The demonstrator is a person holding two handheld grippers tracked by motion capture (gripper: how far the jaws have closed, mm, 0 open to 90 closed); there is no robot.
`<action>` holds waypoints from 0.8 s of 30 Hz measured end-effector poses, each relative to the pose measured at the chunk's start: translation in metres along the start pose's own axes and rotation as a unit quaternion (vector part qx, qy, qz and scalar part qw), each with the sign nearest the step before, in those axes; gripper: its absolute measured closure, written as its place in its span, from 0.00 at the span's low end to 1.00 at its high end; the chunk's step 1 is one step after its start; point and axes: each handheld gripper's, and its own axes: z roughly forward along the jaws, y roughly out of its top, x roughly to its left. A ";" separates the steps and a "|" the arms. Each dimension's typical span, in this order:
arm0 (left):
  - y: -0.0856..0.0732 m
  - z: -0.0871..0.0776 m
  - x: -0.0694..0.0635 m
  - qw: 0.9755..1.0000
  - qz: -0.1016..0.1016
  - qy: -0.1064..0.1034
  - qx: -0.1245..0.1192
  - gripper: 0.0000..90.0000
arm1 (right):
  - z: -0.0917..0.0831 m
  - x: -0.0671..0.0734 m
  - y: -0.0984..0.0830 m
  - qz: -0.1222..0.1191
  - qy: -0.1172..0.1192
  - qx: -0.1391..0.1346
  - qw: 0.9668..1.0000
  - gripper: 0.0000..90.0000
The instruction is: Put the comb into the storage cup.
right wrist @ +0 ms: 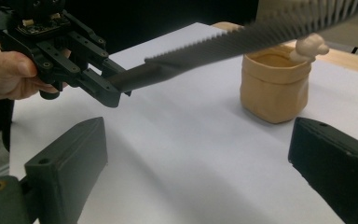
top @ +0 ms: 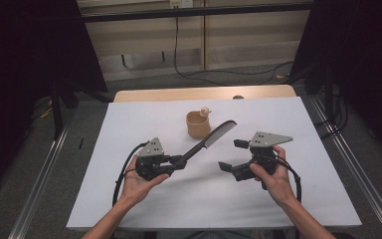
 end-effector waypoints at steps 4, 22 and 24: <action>0.004 0.000 -0.002 1.000 0.008 0.000 -0.007 0.81 | 0.003 -0.001 -0.004 0.018 0.003 -0.021 1.000 0.05; 0.036 0.013 -0.015 0.997 0.024 -0.006 -0.071 0.81 | 0.000 0.002 -0.001 0.009 -0.012 -0.084 0.996 0.10; 0.036 0.015 -0.015 0.997 0.021 -0.012 -0.075 0.81 | 0.001 0.003 0.000 0.005 -0.019 -0.088 0.996 0.09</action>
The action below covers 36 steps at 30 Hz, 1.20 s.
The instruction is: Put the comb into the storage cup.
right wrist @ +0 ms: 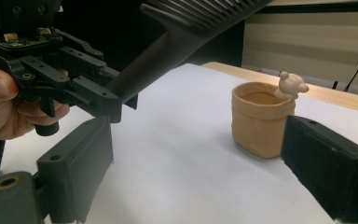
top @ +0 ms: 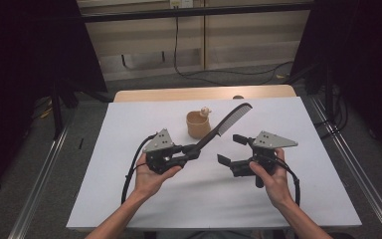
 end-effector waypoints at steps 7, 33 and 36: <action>-0.005 0.006 -0.001 1.000 -0.001 -0.008 0.007 0.81 | 0.003 -0.001 0.000 0.027 0.019 -0.025 0.999 0.06; -0.006 0.012 -0.008 1.000 0.012 -0.023 0.015 0.81 | 0.013 0.001 -0.003 0.118 0.082 -0.065 0.987 0.35; -0.006 0.013 -0.009 0.999 0.014 -0.024 0.017 0.81 | 0.013 -0.001 -0.004 0.127 0.084 -0.070 0.986 0.40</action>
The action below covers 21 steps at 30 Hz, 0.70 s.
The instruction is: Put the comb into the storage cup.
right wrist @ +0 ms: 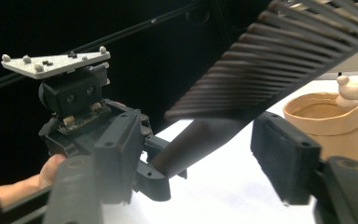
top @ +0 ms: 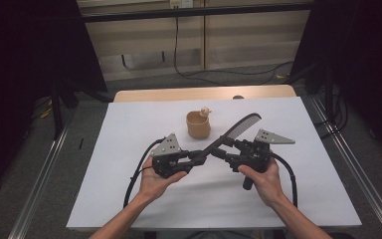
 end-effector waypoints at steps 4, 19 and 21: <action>-0.001 0.000 0.000 1.000 -0.001 -0.002 0.002 0.81 | 0.000 -0.003 -0.004 0.013 0.006 -0.010 1.000 0.54; -0.002 0.002 0.000 1.000 0.003 0.000 0.007 0.81 | 0.003 -0.012 -0.013 0.084 0.028 -0.033 0.996 0.73; -0.003 0.003 0.000 1.000 0.004 0.000 0.010 0.81 | 0.002 -0.013 -0.014 0.097 0.033 -0.034 0.994 0.74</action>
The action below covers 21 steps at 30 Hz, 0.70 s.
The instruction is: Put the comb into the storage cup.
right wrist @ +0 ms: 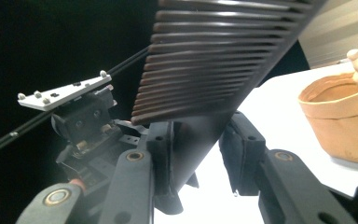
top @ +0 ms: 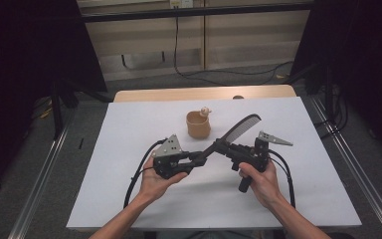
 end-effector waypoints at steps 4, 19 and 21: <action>-0.001 0.001 0.000 1.000 0.001 0.000 0.004 0.81 | 0.000 -0.001 -0.001 0.002 0.001 0.003 1.000 0.74; -0.003 0.005 -0.001 1.000 0.007 0.003 0.005 0.81 | 0.000 -0.002 -0.002 0.026 0.010 -0.006 1.000 0.79; -0.003 0.005 -0.001 1.000 0.008 0.004 0.005 0.81 | 0.000 -0.002 -0.002 0.025 0.010 -0.006 1.000 0.79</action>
